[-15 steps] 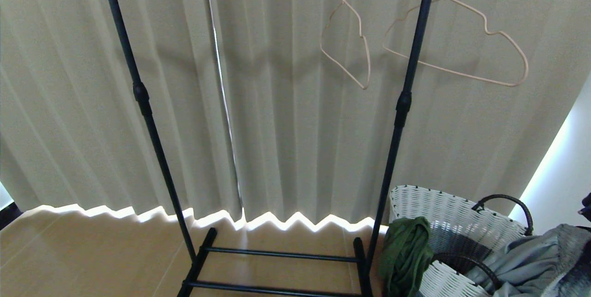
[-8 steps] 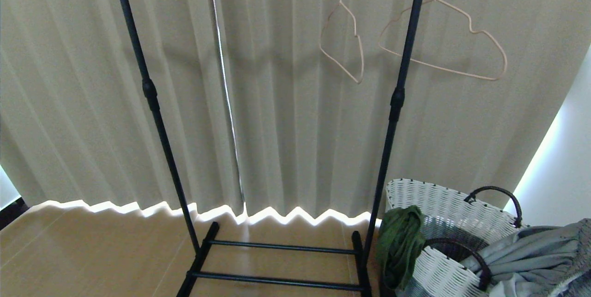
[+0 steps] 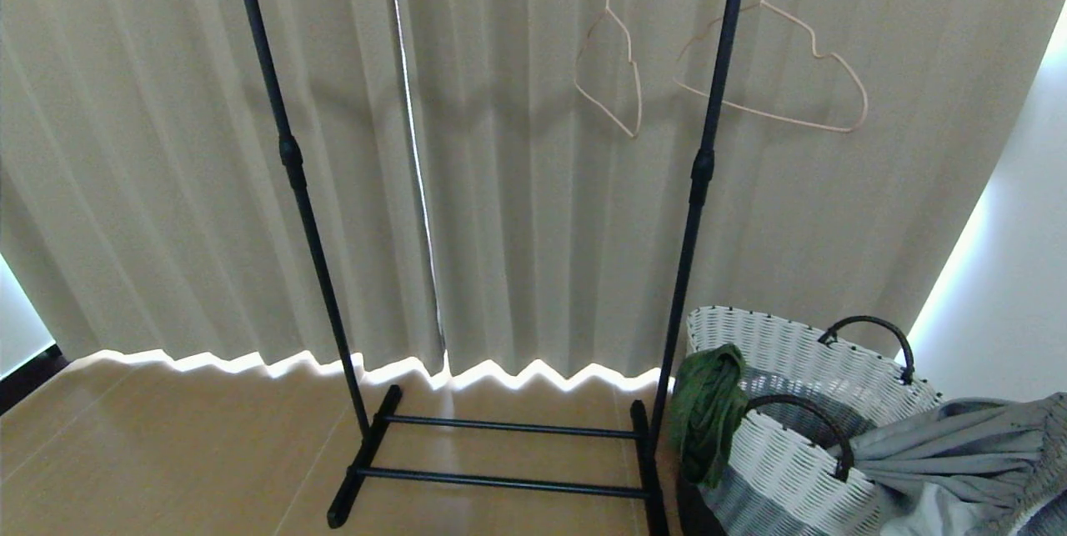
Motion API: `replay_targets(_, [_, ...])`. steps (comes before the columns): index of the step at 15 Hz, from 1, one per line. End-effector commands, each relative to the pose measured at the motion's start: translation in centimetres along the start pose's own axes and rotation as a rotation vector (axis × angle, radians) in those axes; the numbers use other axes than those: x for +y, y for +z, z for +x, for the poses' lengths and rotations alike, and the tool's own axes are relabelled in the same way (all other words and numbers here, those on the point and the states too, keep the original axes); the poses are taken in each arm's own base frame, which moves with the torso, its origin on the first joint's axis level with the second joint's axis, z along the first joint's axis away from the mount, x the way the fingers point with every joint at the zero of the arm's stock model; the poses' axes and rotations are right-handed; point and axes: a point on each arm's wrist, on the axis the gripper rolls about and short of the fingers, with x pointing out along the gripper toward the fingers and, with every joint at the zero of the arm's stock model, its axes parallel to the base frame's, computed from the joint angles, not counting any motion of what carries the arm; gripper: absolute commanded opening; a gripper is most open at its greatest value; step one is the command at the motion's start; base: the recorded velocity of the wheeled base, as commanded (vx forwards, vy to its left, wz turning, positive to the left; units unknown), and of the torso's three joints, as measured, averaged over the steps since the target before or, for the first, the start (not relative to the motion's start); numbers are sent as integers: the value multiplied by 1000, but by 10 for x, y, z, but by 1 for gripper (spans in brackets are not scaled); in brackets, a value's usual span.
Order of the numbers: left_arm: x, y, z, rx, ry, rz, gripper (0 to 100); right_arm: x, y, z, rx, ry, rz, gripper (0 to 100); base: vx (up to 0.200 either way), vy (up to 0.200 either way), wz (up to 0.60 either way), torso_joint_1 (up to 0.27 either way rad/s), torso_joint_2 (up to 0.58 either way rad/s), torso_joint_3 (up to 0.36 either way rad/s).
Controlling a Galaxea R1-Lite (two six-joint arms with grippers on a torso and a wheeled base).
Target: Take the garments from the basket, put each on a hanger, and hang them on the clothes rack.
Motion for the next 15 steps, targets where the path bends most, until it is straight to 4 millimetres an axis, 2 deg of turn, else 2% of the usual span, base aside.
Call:
replay_targets(1, [0,0,0,0,-1,-1,100,1,-1,0,5,4,1,0,0,0,0,0,0,0])
replay_targets(2, [0,0,0,0,-1,1,100,2,-3,1,9,6,-1,0,0,0,0,0,0,0])
replay_targets(11, [0,0,0,-1,1,1,100,2,-3,2,18,10,-1,0,0,200,0,2,4,3])
replay_targets(15, [0,0,0,0,-1,9,100,3,-4,3,26,14,-3,0,0,0,0,0,0,0])
